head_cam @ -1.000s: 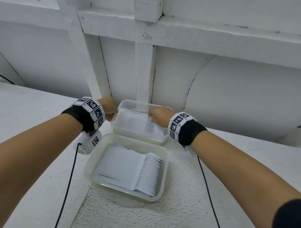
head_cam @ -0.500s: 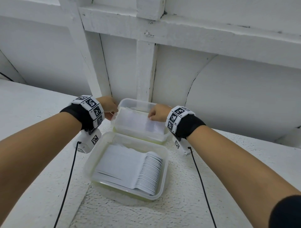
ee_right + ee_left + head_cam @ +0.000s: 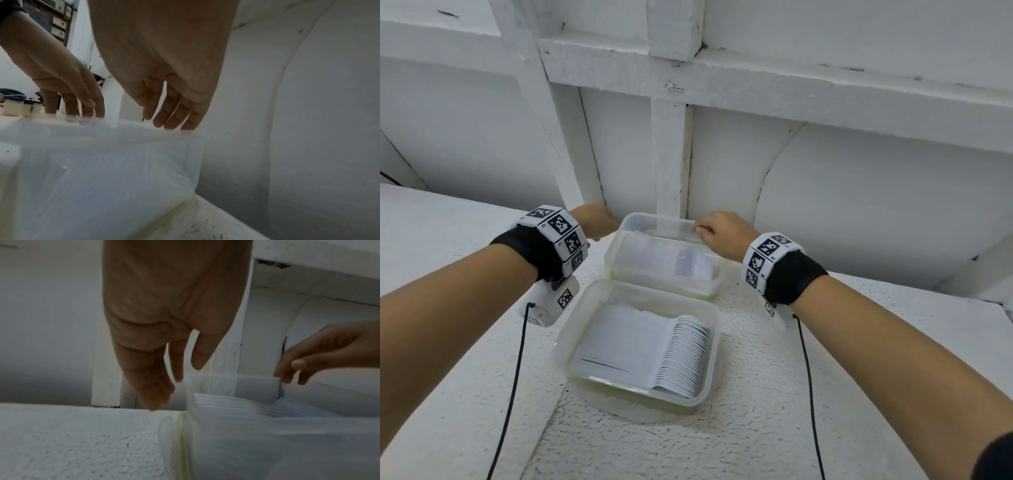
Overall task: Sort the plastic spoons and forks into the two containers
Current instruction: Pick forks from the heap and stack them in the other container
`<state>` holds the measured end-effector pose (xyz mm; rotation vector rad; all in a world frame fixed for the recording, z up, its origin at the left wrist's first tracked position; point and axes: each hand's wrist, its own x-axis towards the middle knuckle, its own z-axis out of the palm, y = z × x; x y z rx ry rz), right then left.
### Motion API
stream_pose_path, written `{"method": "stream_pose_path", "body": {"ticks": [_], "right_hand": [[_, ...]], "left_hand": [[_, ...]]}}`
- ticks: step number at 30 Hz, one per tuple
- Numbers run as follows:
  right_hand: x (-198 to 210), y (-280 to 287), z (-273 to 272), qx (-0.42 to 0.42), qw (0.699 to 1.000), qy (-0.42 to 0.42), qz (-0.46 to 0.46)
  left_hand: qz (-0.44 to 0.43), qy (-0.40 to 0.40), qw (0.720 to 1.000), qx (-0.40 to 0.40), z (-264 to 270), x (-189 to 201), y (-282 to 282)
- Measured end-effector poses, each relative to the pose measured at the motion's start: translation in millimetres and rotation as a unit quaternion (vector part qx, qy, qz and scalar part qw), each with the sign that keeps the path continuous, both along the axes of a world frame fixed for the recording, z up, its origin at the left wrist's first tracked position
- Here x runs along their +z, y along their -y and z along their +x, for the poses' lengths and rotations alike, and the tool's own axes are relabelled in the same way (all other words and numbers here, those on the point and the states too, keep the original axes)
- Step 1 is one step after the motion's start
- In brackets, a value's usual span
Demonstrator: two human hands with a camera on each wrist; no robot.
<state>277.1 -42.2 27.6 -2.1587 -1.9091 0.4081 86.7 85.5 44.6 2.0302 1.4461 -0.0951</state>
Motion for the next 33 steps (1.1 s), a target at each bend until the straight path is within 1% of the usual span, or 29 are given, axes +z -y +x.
{"method": "stream_pose_path", "body": {"ticks": [2,5,7,9,11,14,17,21,24,26,28,30,33], "right_hand": [[11.9,25.6,3.1,0.003,1.0,0.004,0.022],[29.0,74.4,4.7,-0.005,1.0,-0.001,0.031],[38.4,110.6,2.5,-0.015,1.0,0.006,0.025],[45.0,147.2,-0.8,-0.029,0.999,0.01,0.017],[48.7,181.7,-3.9,-0.05,0.999,-0.001,0.013],[47.2,229.2,-6.0,-0.089,0.996,-0.026,0.007],[38.9,273.4,-4.4,-0.14,0.989,-0.038,-0.004],[16.9,321.6,-1.3,-0.216,0.974,-0.057,-0.028],[-2.1,350.0,1.0,-0.276,0.958,-0.059,-0.043],[-15.2,365.2,2.4,-0.32,0.944,-0.064,-0.053],[-27.1,376.9,3.7,-0.363,0.927,-0.081,-0.053],[-36.5,385.7,4.2,-0.392,0.914,-0.098,-0.048],[-45.6,393.7,2.6,-0.415,0.9,-0.128,-0.044]], "left_hand": [[0.036,0.023,0.999,-0.017,-1.7,10.1,9.6],[0.071,0.093,0.992,-0.055,-3.1,27.7,36.3],[0.075,0.143,0.983,-0.09,-2.9,39.3,64.7],[0.057,0.19,0.972,-0.127,-1.1,49.0,99.1],[0.027,0.217,0.962,-0.163,2.4,55.3,135.1],[-0.022,0.231,0.946,-0.225,11.4,55.0,187.0],[-0.077,0.237,0.928,-0.277,25.6,42.7,235.4],[-0.152,0.195,0.917,-0.314,50.4,5.6,293.2],[-0.169,0.135,0.914,-0.344,72.1,-30.9,328.4],[-0.157,0.089,0.915,-0.36,88.3,-53.2,346.1],[-0.121,0.05,0.925,-0.356,102.8,-70.3,358.4],[-0.083,0.021,0.929,-0.359,111.7,-78.2,366.4],[-0.066,-0.005,0.921,-0.383,120.1,-79.3,372.8]]}}
